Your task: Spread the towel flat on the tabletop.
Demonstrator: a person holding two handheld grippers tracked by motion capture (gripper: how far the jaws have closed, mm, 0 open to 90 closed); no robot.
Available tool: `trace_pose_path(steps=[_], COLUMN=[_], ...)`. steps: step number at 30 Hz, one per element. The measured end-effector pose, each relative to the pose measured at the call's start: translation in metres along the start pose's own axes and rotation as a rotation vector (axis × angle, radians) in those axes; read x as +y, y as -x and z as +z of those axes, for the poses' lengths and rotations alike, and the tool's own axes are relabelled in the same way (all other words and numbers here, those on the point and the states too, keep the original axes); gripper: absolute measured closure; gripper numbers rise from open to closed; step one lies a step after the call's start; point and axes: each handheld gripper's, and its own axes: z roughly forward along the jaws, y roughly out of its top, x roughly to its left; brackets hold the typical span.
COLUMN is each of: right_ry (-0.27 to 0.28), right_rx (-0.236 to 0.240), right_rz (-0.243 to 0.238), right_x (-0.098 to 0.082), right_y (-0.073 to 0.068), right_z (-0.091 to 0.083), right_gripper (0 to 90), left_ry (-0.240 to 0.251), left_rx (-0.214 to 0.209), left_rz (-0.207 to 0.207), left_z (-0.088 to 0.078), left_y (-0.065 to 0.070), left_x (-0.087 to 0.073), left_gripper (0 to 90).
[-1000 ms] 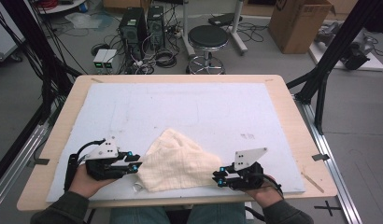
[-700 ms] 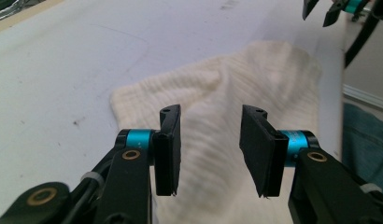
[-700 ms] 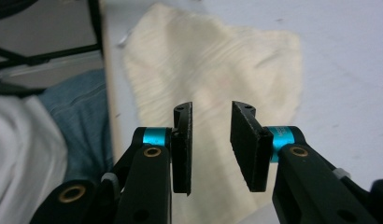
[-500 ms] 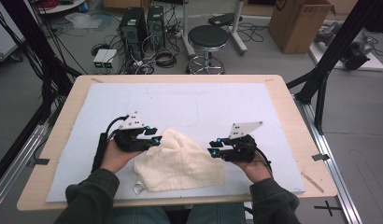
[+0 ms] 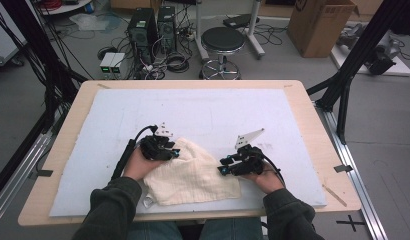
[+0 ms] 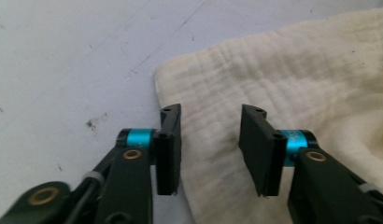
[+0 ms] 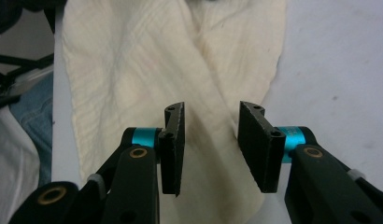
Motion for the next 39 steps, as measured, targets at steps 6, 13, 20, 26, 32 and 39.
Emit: trace_pose_path(steps=[6, 13, 20, 26, 32, 39], right_ry=[-0.029, 0.029, 0.058, 0.000, -0.051, 0.043], right_rx=[0.007, -0.023, -0.010, 0.054, 0.100, -0.005], right_rz=[-0.048, -0.093, -0.172, -0.201, -0.223, -0.179], right_x=[0.001, 0.013, 0.016, 0.003, 0.000, 0.021], right_y=[-0.005, -0.025, -0.066, -0.097, -0.109, -0.083], right_z=[0.000, -0.025, -0.032, -0.009, 0.010, -0.008], right_gripper=[85.4, 85.5, 85.2, 85.2, 75.4, 68.3], left_ry=[-0.014, 0.073, 0.099, 0.106, 0.135, 0.129], left_rx=[0.029, 0.038, 0.075, 0.088, 0.080, 0.074], left_rz=[0.008, -0.042, -0.033, -0.066, -0.105, -0.092], left_z=[-0.003, -0.035, -0.068, -0.084, -0.088, -0.087], left_y=[0.002, -0.004, 0.007, 0.016, 0.016, 0.016], left_x=[0.002, 0.001, -0.013, -0.043, -0.065, -0.071], left_gripper=[88.4, 88.6, 88.6, 88.6, 88.5, 88.4])
